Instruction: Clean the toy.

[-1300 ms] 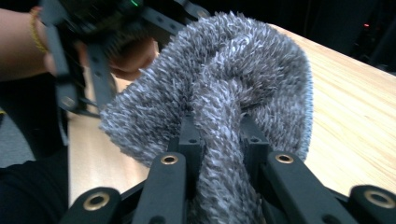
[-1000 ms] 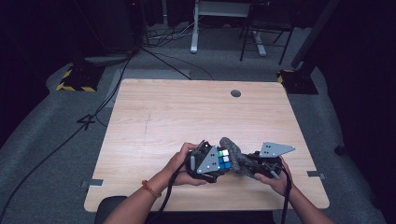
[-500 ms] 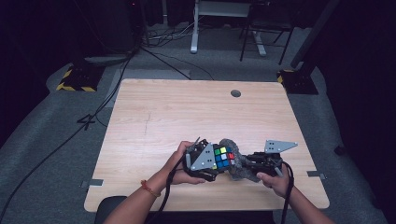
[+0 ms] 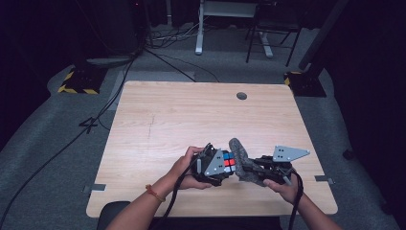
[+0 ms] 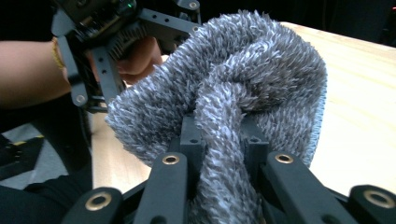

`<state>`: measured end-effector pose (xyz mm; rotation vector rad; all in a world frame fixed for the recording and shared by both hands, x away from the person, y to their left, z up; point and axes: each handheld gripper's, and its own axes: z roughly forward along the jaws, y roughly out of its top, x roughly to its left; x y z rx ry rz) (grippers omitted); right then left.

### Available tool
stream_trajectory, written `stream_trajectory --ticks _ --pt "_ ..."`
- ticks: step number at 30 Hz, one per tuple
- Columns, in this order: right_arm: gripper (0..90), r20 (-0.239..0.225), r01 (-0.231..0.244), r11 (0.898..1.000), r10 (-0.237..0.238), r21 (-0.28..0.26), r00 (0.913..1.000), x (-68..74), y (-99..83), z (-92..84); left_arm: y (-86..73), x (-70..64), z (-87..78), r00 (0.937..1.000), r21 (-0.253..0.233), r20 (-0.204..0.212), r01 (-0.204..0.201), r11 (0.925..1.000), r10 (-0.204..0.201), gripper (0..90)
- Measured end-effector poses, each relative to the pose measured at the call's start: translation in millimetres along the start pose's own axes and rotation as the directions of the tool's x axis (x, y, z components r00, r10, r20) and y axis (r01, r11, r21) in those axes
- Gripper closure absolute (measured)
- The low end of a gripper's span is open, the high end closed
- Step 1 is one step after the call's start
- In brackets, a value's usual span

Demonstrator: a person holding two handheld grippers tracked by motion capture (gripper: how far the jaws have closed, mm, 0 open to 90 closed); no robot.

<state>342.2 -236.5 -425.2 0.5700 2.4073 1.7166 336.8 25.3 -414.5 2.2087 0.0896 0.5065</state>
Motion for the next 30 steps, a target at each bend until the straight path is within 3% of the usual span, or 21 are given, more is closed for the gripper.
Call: stream_trajectory --ticks 4,8,11,17,21,24,28,30 --pt "76.8 0.021 0.013 1.0 -0.013 0.015 0.9997 -1.1 -1.5 1.1 0.7 1.0 -3.5 0.9999 -0.015 0.002 0.013 0.9998 -0.013 33.3" --pt "76.8 0.044 -0.011 0.996 0.007 0.094 0.999 -7.5 -13.1 9.1 1.4 3.4 -7.5 0.9995 -0.042 0.009 0.029 0.9987 -0.029 33.3" --pt "76.4 0.05 -0.023 0.994 0.018 0.108 0.9986 -11.2 -15.8 11.0 2.7 3.8 -9.6 0.9998 -0.05 0.003 0.021 0.9985 -0.021 33.3" --pt "76.6 0.044 -0.004 0.999 0.002 0.042 0.999 -5.3 -7.2 1.6 3.7 2.7 -0.8 0.9995 -0.028 0.019 0.027 0.9993 -0.026 33.2" --pt "76.6 0.009 -0.006 1.0 0.006 -0.016 0.9999 -1.3 -1.4 -6.3 5.0 0.1 0.6 0.9999 -0.018 0.013 0.003 0.9998 -0.002 33.2" --pt "76.6 0.024 -0.007 1.0 0.007 0.008 0.9997 -2.4 -3.5 -2.7 6.1 0.2 -4.0 0.9999 -0.04 0.011 0.001 0.9992 -0.001 33.3" --pt "76.6 0.053 -0.024 0.997 0.02 0.08 0.9984 -7.4 -10.9 6.8 8.9 0.1 -10.3 0.9998 -0.079 0.018 -0.005 0.9969 0.006 33.3" --pt "76.5 0.047 -0.035 0.995 0.031 0.097 0.9984 -9.5 -14.0 10.8 9.7 1.0 -11.7 0.9997 -0.076 0.022 -0.012 0.9971 0.013 33.2"
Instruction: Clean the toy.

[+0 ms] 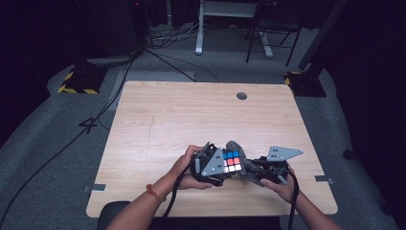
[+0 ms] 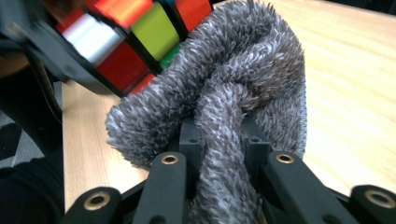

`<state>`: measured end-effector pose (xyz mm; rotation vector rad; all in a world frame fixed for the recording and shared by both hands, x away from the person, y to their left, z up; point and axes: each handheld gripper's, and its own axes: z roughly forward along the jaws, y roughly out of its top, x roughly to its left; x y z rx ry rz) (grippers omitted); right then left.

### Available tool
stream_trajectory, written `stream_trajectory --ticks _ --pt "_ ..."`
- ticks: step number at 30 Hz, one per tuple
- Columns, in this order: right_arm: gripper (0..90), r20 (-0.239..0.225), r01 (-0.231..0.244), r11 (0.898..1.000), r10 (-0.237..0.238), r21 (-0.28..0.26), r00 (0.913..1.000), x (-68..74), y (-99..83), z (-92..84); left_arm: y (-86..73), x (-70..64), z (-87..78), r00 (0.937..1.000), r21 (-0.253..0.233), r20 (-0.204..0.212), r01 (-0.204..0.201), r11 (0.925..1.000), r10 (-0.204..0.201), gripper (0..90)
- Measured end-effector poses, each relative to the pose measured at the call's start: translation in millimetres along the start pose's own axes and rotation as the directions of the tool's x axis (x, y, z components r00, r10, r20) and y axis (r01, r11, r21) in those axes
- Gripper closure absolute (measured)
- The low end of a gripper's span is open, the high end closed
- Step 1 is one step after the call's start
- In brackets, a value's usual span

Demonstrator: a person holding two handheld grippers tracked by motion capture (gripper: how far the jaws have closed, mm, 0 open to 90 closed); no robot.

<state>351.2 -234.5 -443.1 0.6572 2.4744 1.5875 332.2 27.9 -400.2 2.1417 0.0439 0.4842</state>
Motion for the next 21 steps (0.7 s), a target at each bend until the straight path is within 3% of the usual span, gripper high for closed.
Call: stream_trajectory --ticks 4,14,17,19,21 --pt "76.6 -0.026 -0.019 0.999 0.018 -0.034 0.9995 -0.6 2.5 -2.5 -2.3 2.1 -0.3 0.9999 -0.005 0.004 0.014 0.9999 -0.014 33.1" --pt "76.8 -0.009 0.043 0.993 -0.044 -0.11 0.999 15.6 16.4 -13.7 -6.4 4.0 5.8 0.9998 0.031 0.003 0.021 0.9993 -0.021 32.3" --pt "76.8 -0.002 0.066 0.991 -0.067 -0.112 0.9978 20.6 19.2 -12.8 -7.2 1.4 12.7 0.9999 0.084 -0.013 0.008 0.9965 -0.007 32.1" --pt "76.7 -0.016 0.075 0.991 -0.077 -0.111 0.9969 24.1 21.0 -10.0 -8.0 -3.0 20.1 0.9995 0.137 -0.024 -0.016 0.9904 0.019 32.6" --pt "76.6 -0.009 0.11 0.99 -0.111 -0.092 0.9938 30.6 23.8 -5.4 -9.3 -5.6 24.6 0.9996 0.159 -0.021 -0.014 0.9871 0.017 32.8"
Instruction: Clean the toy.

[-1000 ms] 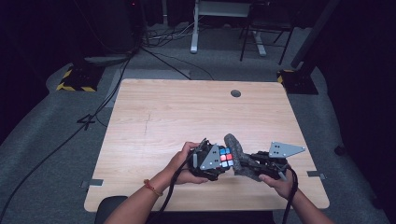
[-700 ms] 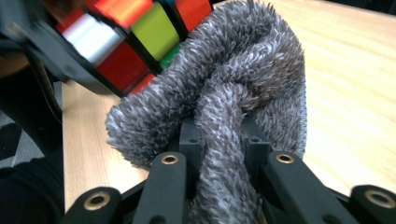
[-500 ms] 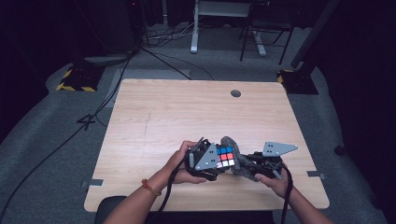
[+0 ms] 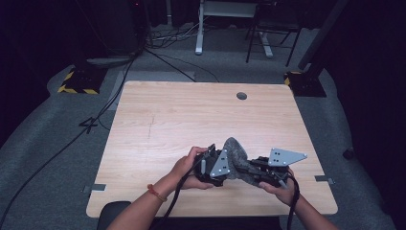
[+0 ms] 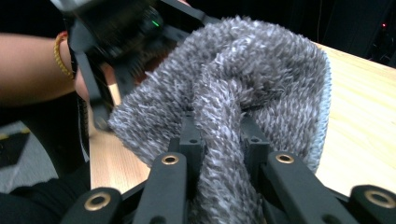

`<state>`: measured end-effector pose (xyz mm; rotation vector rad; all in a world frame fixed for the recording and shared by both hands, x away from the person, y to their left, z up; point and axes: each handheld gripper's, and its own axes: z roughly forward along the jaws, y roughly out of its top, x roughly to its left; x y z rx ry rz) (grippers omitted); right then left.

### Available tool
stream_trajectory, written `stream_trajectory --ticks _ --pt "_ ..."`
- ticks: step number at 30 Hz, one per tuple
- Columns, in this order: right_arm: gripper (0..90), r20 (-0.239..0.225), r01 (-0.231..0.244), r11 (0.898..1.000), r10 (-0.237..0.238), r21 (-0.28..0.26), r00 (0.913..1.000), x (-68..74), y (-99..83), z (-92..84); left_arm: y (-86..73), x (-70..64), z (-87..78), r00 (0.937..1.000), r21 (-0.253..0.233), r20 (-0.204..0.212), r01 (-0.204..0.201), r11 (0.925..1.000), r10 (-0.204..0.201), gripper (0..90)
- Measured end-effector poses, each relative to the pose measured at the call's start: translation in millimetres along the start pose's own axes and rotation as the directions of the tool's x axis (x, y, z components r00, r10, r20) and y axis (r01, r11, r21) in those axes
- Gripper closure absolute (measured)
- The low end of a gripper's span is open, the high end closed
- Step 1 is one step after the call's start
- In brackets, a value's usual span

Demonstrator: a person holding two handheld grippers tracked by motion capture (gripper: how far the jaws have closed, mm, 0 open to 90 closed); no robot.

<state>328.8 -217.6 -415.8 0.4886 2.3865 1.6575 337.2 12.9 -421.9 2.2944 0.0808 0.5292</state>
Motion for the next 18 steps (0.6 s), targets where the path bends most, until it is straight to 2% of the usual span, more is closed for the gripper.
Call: stream_trajectory --ticks 3,6,9,10,15,17,18 --pt "76.6 0.03 0.033 0.999 -0.033 0.018 0.999 2.1 1.4 1.1 -1.6 4.0 -1.2 0.9998 -0.019 0.007 0.021 0.9996 -0.021 33.4" --pt "76.5 0.062 0.033 0.999 -0.034 0.027 0.9975 -1.8 0.2 -3.3 -1.3 5.5 -6.2 0.9996 -0.044 0.005 0.028 0.9986 -0.028 33.6" --pt "76.5 0.09 0.038 0.998 -0.044 0.059 0.9949 -5.7 -4.5 -5.0 -1.1 5.8 -9.5 0.9998 -0.051 -0.006 0.02 0.9985 -0.02 33.6" --pt "76.5 0.097 0.038 0.997 -0.045 0.07 0.9943 -7.6 -6.1 -5.2 -1.2 5.4 -11.0 0.9995 -0.051 -0.005 0.031 0.9982 -0.031 33.6" --pt "76.4 0.078 -0.051 0.993 0.043 0.103 0.996 -28.0 -23.2 -4.4 -0.9 5.6 -18.6 0.9997 -0.09 -0.008 0.021 0.9957 -0.022 33.7" --pt "76.4 0.078 -0.065 0.991 0.057 0.114 0.9954 -32.5 -26.9 -3.2 -0.3 6.4 -20.9 0.9996 -0.103 -0.003 0.028 0.9943 -0.028 33.7" --pt "76.4 0.056 -0.087 0.991 0.082 0.1 0.9951 -34.4 -28.0 -3.4 -0.4 6.4 -21.6 0.9995 -0.109 -0.004 0.03 0.9936 -0.031 33.7"
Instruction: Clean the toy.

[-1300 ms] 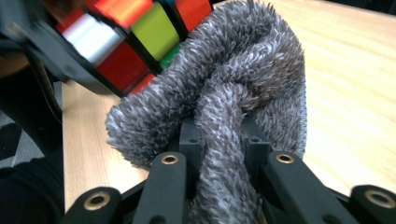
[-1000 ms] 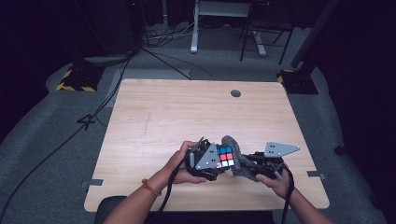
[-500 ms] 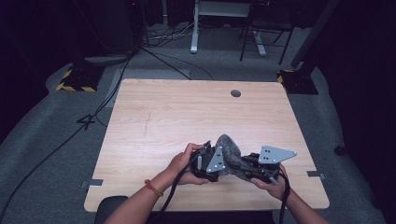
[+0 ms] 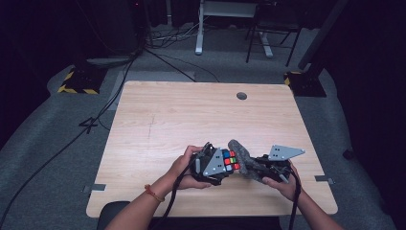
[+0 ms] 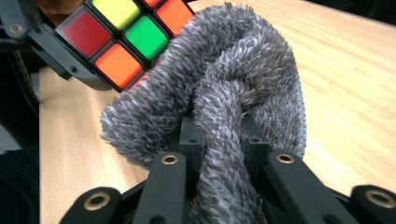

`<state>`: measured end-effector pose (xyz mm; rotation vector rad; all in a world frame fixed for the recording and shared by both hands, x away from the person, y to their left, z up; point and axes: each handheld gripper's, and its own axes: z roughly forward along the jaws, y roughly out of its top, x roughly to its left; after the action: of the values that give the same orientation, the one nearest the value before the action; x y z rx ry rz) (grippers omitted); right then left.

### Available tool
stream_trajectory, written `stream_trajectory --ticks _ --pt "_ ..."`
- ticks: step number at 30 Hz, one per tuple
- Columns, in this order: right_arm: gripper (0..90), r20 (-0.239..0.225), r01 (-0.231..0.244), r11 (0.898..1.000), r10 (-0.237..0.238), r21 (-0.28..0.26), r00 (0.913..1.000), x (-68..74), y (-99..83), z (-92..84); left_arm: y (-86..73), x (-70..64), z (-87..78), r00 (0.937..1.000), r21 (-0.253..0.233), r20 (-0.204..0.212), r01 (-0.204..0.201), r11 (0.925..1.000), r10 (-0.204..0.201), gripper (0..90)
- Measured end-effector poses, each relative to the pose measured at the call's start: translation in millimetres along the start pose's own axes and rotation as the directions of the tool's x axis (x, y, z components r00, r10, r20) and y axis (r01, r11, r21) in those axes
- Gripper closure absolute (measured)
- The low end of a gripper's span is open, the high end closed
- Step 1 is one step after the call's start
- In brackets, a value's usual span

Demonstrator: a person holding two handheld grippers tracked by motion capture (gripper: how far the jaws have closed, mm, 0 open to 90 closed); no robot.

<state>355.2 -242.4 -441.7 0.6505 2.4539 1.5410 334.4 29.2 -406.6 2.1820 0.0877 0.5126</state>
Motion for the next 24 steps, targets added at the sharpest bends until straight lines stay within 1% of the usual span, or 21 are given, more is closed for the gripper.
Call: stream_trajectory --ticks 1,2,4,5,7,8,9,12,13,14,16,17,18,19,20,21,22,23,24 --pt "76.4 -0.015 -0.016 1.0 0.016 -0.009 0.9998 -1.0 -0.2 -0.1 0.1 0.2 -0.6 1.0 -0.005 -0.001 -0.004 1.0 0.004 33.7" --pt "76.3 -0.018 -0.009 1.0 0.009 -0.014 0.9998 -1.0 0.1 -0.3 0.2 0.2 -1.3 1.0 -0.009 0.001 -0.003 1.0 0.003 33.7" --pt "76.2 -0.057 -0.013 0.999 0.01 -0.043 0.9983 0.0 0.6 -2.0 0.2 0.6 -1.4 1.0 -0.011 0.003 -0.001 0.9999 0.001 33.6" --pt "76.3 -0.065 -0.009 0.999 0.006 -0.053 0.9978 1.1 1.3 -2.7 0.0 0.6 -1.3 1.0 -0.011 0.002 -0.002 0.9999 0.002 33.5" --pt "76.3 -0.066 -0.008 0.998 0.003 -0.069 0.9978 2.2 2.5 -4.4 -1.0 0.3 -0.5 1.0 -0.008 -0.001 0.003 1.0 -0.003 33.3" --pt "76.4 -0.075 -0.018 0.996 0.012 -0.083 0.9971 2.3 2.7 -5.5 -1.5 1.4 0.2 1.0 -0.003 -0.001 0.001 1.0 -0.001 33.2" --pt "76.4 -0.079 -0.024 0.996 0.016 -0.091 0.9967 2.3 3.3 -6.5 -2.3 2.0 1.2 1.0 0.006 0.001 0.009 0.9999 -0.009 33.2" --pt "76.4 -0.083 -0.02 0.993 0.01 -0.117 0.9965 5.0 6.9 -9.0 -4.4 2.3 5.4 0.9999 0.025 0.001 0.014 0.9996 -0.014 32.9" --pt "76.4 -0.075 -0.012 0.993 0.004 -0.114 0.9972 6.6 8.2 -9.4 -4.5 2.4 7.2 0.9999 0.033 -0.001 0.012 0.9994 -0.012 32.8" --pt "76.4 -0.061 0.005 0.993 -0.013 -0.117 0.998 9.5 10.1 -9.8 -4.5 2.5 8.1 0.9999 0.037 -0.002 0.012 0.9992 -0.012 32.8" --pt "76.4 -0.065 0.009 0.992 -0.018 -0.127 0.9978 13.0 12.7 -11.0 -4.7 2.3 10.8 0.9999 0.054 0.001 0.012 0.9985 -0.012 32.7" --pt "76.3 -0.068 0.019 0.991 -0.028 -0.133 0.9973 15.2 14.3 -11.5 -4.8 1.7 12.6 0.9999 0.062 0.003 0.012 0.998 -0.012 32.6" --pt "76.3 -0.073 0.029 0.99 -0.039 -0.136 0.9966 17.2 15.7 -11.6 -4.7 0.1 15.8 1.0 0.084 -0.002 0.003 0.9965 -0.002 32.7" --pt "76.3 -0.082 0.041 0.989 -0.053 -0.141 0.9952 21.6 18.0 -10.8 -4.7 -1.6 17.5 0.9999 0.096 -0.008 -0.006 0.9954 0.007 32.7" --pt "76.2 -0.08 0.053 0.989 -0.065 -0.137 0.9947 24.8 19.4 -9.7 -4.9 -2.8 19.4 0.9999 0.102 -0.004 -0.01 0.9947 0.011 32.7" --pt "76.2 -0.074 0.073 0.989 -0.083 -0.13 0.9938 29.0 21.1 -8.3 -5.7 -2.7 20.1 1.0 0.108 -0.004 -0.007 0.9941 0.008 32.8" --pt "76.1 -0.051 0.097 0.988 -0.104 -0.118 0.9933 32.7 22.6 -7.1 -6.4 -1.5 19.4 0.9999 0.104 -0.007 -0.007 0.9946 0.007 32.8" --pt "76.1 -0.032 0.108 0.988 -0.112 -0.112 0.9932 33.4 22.9 -6.8 -6.8 -0.9 17.9 0.9999 0.097 -0.009 0.007 0.9952 -0.006 32.9" --pt "76.0 -0.022 0.104 0.988 -0.107 -0.111 0.994 32.4 22.5 -7.0 -6.6 0.1 16.8 1.0 0.092 -0.008 0.005 0.9958 -0.004 33.1"
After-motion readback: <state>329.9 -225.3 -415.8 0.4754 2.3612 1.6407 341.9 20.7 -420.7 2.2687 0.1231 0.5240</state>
